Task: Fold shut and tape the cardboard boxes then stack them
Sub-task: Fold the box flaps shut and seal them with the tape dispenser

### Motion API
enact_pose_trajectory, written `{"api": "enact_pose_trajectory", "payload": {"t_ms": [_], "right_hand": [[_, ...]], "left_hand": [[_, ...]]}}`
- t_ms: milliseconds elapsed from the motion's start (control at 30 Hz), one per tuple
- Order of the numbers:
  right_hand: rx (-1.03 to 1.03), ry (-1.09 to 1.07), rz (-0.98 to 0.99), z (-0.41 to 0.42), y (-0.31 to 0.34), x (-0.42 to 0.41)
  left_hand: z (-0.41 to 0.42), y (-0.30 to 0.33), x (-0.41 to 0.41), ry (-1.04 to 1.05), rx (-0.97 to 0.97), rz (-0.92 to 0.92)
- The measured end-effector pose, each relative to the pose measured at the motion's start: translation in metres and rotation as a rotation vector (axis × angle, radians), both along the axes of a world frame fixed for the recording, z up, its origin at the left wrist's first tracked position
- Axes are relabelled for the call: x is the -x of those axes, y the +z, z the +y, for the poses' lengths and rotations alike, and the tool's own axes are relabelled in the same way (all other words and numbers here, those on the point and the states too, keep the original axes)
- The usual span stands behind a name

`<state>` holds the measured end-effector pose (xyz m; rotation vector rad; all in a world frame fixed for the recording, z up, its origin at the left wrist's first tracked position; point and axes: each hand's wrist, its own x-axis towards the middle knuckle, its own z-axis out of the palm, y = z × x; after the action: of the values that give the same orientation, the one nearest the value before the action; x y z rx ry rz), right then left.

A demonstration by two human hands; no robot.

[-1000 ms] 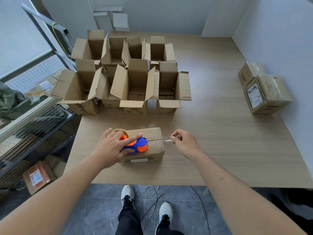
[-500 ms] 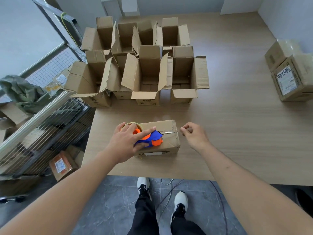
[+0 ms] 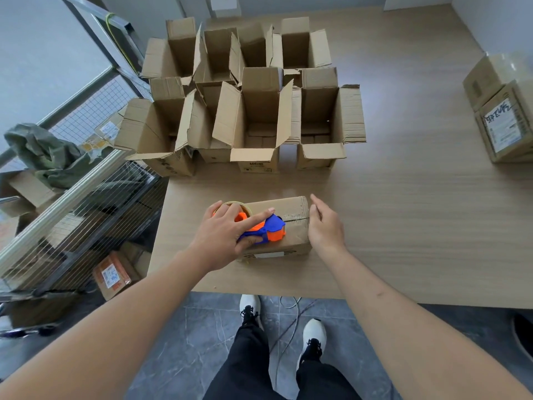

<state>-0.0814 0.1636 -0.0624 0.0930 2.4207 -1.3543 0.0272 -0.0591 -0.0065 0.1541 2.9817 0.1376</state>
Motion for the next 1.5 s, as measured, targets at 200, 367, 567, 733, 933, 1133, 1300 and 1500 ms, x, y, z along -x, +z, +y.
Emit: {"api": "enact_pose_trajectory", "payload": {"t_ms": [200,367,567,733,933,1133,1300,1500], "right_hand": [[0.060,0.180,0.063,-0.016,-0.008,-0.019],[-0.076,0.169,0.132,-0.019,-0.020,-0.021],[-0.162,0.152,0.159,-0.022,-0.019,-0.024],[-0.213,0.131,0.162,-0.024,-0.017,-0.027],[-0.271,0.114,0.166,-0.026,-0.012,-0.030],[-0.484,0.153,0.254,-0.029,-0.006,-0.032],[-0.978,0.143,0.339,-0.056,0.005,-0.035],[-0.839,0.150,0.180,-0.127,0.014,-0.061]], "left_hand": [[-0.001,0.003,0.001,-0.009,0.023,0.001],[-0.013,0.015,0.020,-0.141,0.025,-0.048],[-0.039,0.026,0.043,-0.138,-0.238,-0.265],[-0.081,0.035,0.038,-0.069,-0.429,-0.489],[-0.151,0.030,0.010,0.025,-0.543,-0.621],[-0.170,0.009,-0.004,0.057,-0.558,-0.685],[-0.159,-0.002,0.000,0.037,-0.533,-0.643],[-0.155,-0.017,-0.005,0.047,-0.613,-0.609]]}}
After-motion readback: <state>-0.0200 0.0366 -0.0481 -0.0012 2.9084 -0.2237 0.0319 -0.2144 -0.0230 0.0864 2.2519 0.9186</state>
